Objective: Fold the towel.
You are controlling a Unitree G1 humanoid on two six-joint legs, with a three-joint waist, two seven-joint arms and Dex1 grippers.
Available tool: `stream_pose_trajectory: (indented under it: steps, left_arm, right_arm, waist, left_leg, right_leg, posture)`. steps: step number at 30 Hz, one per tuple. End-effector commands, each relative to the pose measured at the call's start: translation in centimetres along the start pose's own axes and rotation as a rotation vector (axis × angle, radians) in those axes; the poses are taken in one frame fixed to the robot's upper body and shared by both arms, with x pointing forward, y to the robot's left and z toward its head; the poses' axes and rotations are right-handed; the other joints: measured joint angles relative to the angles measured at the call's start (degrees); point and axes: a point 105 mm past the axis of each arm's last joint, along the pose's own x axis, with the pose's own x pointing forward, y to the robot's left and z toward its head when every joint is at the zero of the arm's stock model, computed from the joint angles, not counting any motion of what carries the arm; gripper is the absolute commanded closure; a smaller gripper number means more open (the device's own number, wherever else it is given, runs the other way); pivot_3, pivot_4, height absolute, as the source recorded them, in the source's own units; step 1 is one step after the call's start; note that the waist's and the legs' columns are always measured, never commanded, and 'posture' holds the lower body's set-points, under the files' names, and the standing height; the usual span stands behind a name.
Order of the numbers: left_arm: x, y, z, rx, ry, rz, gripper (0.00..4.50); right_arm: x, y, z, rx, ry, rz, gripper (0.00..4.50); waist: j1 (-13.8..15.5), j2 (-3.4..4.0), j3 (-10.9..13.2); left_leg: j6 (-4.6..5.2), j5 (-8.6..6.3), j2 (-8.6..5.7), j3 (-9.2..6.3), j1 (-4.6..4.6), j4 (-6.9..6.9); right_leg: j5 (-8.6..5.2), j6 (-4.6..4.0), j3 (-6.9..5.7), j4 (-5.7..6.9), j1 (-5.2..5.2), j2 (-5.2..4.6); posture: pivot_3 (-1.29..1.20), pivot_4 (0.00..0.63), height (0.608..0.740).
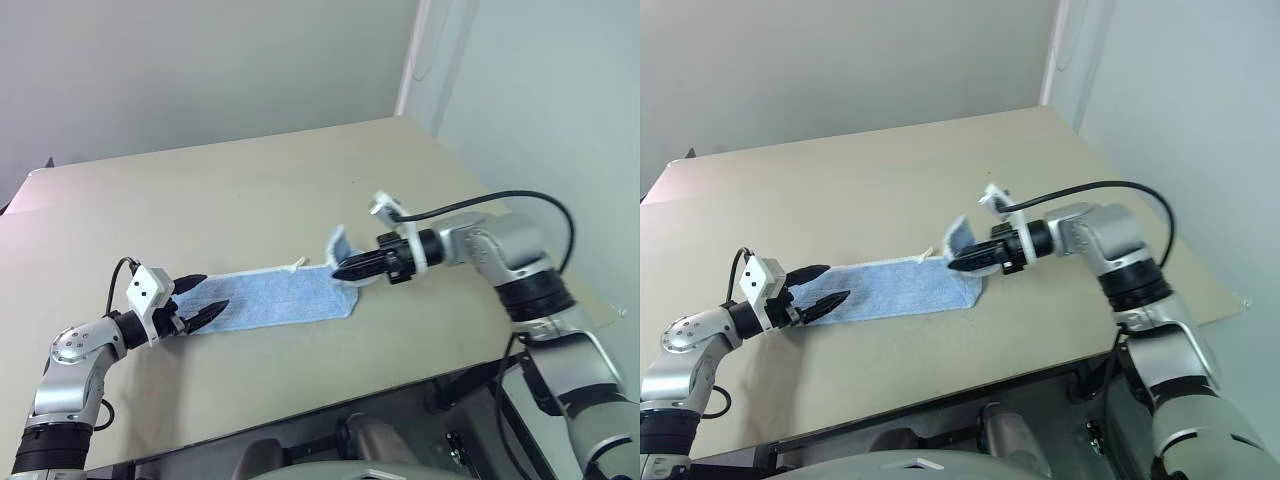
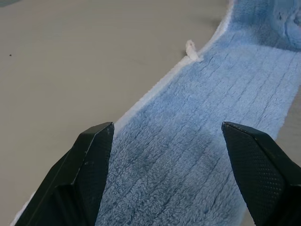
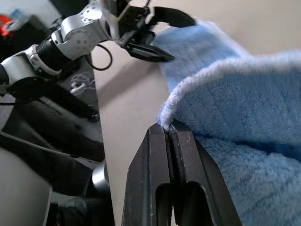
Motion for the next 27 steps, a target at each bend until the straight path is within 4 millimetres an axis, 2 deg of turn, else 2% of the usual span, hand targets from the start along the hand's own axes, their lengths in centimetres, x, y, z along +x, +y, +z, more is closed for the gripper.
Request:
stream_pose_trajectory:
  steps: [1,6,11,17,18,20,25,27]
  left_arm:
    - [-0.5,0.3,1.1,0.037,-0.022,0.014,0.64]
    - [-1.0,0.4,1.1,0.036,-0.016,0.029,0.64]
    - [-1.2,0.3,0.9,0.034,-0.008,0.035,0.64]
    - [-1.0,0.2,0.9,0.032,-0.008,0.029,0.64]
    - [-1.0,0.2,0.9,0.033,-0.006,0.027,0.64]
    - [-0.9,0.2,0.9,0.028,-0.008,0.023,0.64]
    - [-0.7,0.2,0.9,0.024,-0.007,0.019,0.64]
    - [-0.7,0.2,1.0,0.019,-0.011,0.021,0.64]
  right_arm:
    - [1.4,0.4,1.5,-0.074,-0.015,0.032,4.49]
    - [4.5,-0.2,0.0,-0.082,0.023,0.042,4.49]
    - [6.5,-0.8,-0.9,-0.116,0.034,0.022,4.49]
    - [7.7,-1.1,-0.8,-0.155,0.04,0.009,4.49]
    - [7.8,-1.2,-0.8,-0.164,0.043,0.006,4.05]
    - [7.9,-1.2,-0.8,-0.174,0.045,0.012,3.56]
    - [8.0,-0.8,-0.7,-0.203,0.052,0.032,1.73]
    - [7.5,-0.3,0.8,-0.203,-0.014,0.045,0.97]
  waist:
    - [0.05,-0.01,-0.01]
    - [-0.06,-0.03,-0.02]
    - [-0.05,-0.05,-0.03]
    - [-0.12,-0.09,-0.06]
    - [-0.12,-0.09,-0.06]
    - [-0.14,-0.09,-0.06]
    - [-0.19,-0.09,-0.06]
    - [-0.2,-0.09,-0.06]
  left_leg:
    - [0.0,0.0,-0.01,-0.02,-0.04,0.03]
    - [-0.01,0.0,-0.01,-0.09,-0.06,0.07]
    - [-0.02,0.01,-0.01,-0.1,-0.04,0.12]
    - [-0.04,0.02,-0.06,-0.06,0.16,0.17]
    - [-0.04,0.02,-0.06,-0.06,0.2,0.17]
    - [-0.04,0.02,-0.04,-0.06,0.28,0.17]
    - [-0.04,0.02,0.05,-0.01,0.56,0.15]
    - [-0.04,0.02,0.1,0.0,0.55,0.15]
  right_leg:
    - [0.02,-0.09,-0.01,0.0,-0.02,-0.02]
    - [0.13,-0.31,0.0,0.0,-0.05,-0.07]
    - [0.14,-0.33,0.0,0.1,-0.06,-0.06]
    - [0.03,-0.47,0.03,0.52,-0.07,-0.05]
    - [0.02,-0.49,0.03,0.57,-0.06,-0.03]
    - [0.0,-0.51,0.03,0.65,-0.04,0.03]
    - [-0.05,-0.59,0.02,0.77,0.04,0.19]
    - [-0.06,-0.61,0.02,0.81,0.04,0.28]
  posture:
    - [0.0,0.0,0.74]
    - [0.0,0.0,0.74]
    - [0.0,0.0,0.74]
    - [0.0,0.0,0.74]
    - [0.0,0.0,0.74]
    - [0.0,0.0,0.74]
    - [0.0,0.0,0.74]
    - [0.0,0.0,0.74]
